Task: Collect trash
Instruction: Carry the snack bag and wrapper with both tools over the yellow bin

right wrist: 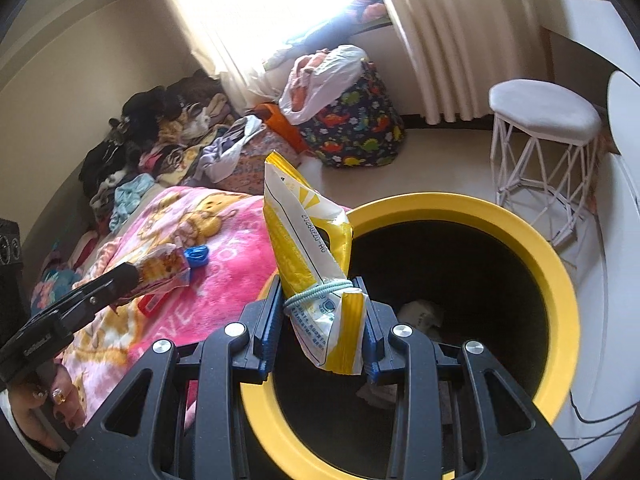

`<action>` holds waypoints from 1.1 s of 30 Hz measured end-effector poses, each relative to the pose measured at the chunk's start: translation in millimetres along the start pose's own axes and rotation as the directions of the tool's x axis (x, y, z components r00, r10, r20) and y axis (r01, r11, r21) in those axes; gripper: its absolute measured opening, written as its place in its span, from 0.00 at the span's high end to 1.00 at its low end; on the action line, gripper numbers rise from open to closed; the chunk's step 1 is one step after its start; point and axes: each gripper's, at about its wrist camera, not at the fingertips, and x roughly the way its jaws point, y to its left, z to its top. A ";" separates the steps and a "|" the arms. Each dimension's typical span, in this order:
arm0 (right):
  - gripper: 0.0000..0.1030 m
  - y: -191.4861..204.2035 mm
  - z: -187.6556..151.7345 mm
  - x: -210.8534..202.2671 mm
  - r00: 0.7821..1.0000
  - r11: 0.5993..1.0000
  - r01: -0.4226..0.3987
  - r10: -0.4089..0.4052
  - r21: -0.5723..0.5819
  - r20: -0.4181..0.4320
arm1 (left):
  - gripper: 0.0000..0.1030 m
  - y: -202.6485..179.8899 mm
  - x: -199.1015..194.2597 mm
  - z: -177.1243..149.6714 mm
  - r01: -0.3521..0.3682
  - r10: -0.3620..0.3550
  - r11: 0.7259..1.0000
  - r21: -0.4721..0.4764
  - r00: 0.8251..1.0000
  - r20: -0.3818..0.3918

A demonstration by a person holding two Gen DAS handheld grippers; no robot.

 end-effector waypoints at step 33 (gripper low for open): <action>0.69 -62.2 -9.8 -14.5 0.993 0.977 0.118 -0.121 0.179 0.004 | 0.81 -62.1 53.9 -24.3 0.141 -0.121 0.981 0.132 0.982 -0.144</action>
